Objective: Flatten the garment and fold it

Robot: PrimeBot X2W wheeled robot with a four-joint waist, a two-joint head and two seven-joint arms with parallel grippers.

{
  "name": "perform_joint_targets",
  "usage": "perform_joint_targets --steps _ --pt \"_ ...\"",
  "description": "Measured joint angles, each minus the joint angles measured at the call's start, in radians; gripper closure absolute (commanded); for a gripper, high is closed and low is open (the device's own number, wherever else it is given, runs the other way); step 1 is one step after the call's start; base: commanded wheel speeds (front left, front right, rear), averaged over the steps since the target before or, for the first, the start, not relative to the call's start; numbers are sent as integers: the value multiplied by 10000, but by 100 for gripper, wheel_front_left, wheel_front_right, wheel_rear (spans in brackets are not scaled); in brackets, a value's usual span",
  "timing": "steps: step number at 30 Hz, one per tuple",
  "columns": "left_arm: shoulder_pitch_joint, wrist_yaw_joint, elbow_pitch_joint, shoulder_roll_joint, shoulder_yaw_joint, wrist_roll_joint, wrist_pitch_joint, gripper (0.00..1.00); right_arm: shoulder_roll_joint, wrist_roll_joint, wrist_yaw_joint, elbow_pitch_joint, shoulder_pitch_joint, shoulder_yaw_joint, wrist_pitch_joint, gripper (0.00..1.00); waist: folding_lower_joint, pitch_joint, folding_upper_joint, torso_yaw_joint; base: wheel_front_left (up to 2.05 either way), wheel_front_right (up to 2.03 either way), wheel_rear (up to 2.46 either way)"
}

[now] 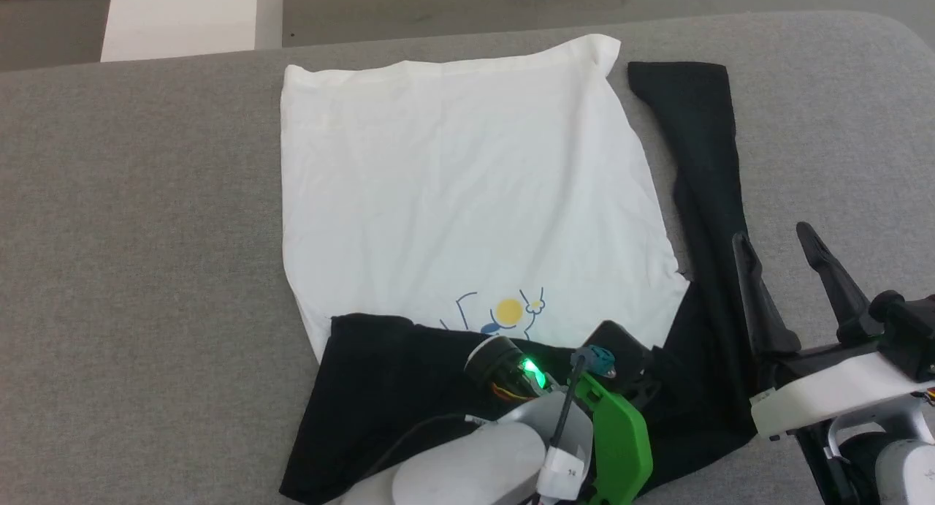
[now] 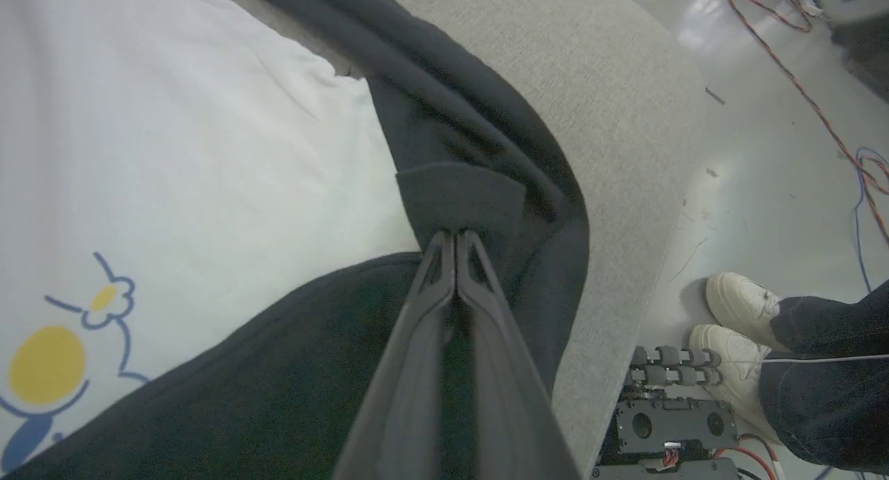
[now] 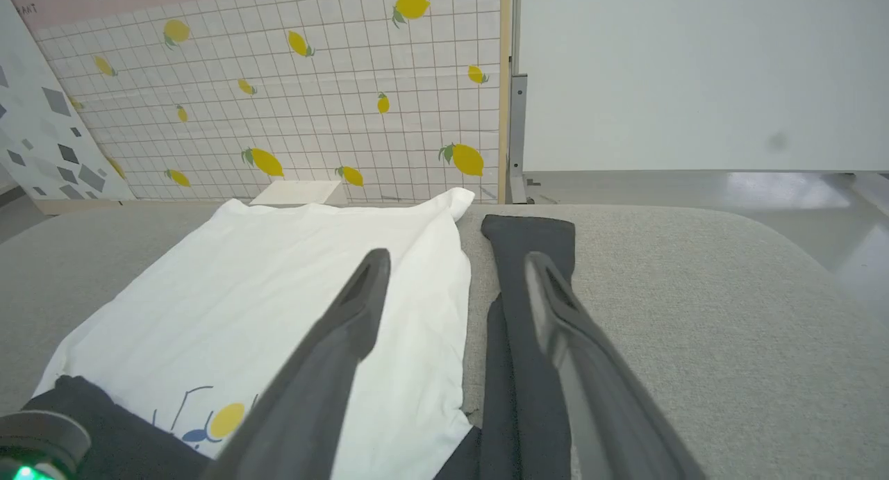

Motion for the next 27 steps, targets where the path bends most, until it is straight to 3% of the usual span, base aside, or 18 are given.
perform_joint_targets --steps 1,2,3,4,10,14,19,22,27 --pt "-9 -150 314 -73 -31 67 2 100 0 2 0 19 -9 23 0 0 0 26 0 -20 0 0 0" --pt "-15 -261 539 -127 -54 69 15 73 0 4 0 42 -19 44 0 0 0 42 0 -36 0 0 0" --pt "-24 -407 779 -192 -77 79 17 12 2 10 0 67 -28 67 -2 0 0 56 0 -52 0 0 0" --pt "-29 -535 924 -247 -96 77 31 0 2 15 0 96 -29 86 -2 0 0 58 0 -62 0 0 0" --pt "-150 -721 972 -447 571 -291 -577 0 -10 15 0 224 -29 102 -15 0 1 -78 0 -12 0 0 0" --pt "-498 -336 343 -163 1802 -477 -1607 0 -40 15 0 222 -28 100 2 0 0 -237 0 78 0 0 0" --pt "-451 644 -533 1116 3365 -489 -3068 0 -144 15 0 213 -30 46 125 0 0 -335 0 232 0 0 0" --pt "-60 1427 -849 2272 4219 -111 -4040 0 -192 17 0 270 -168 -98 282 0 0 -296 0 318 0 0 0" --pt "1203 2117 -1202 3733 5311 663 -4520 0 -291 17 0 755 -889 -437 713 0 0 -49 0 451 0 0 0"
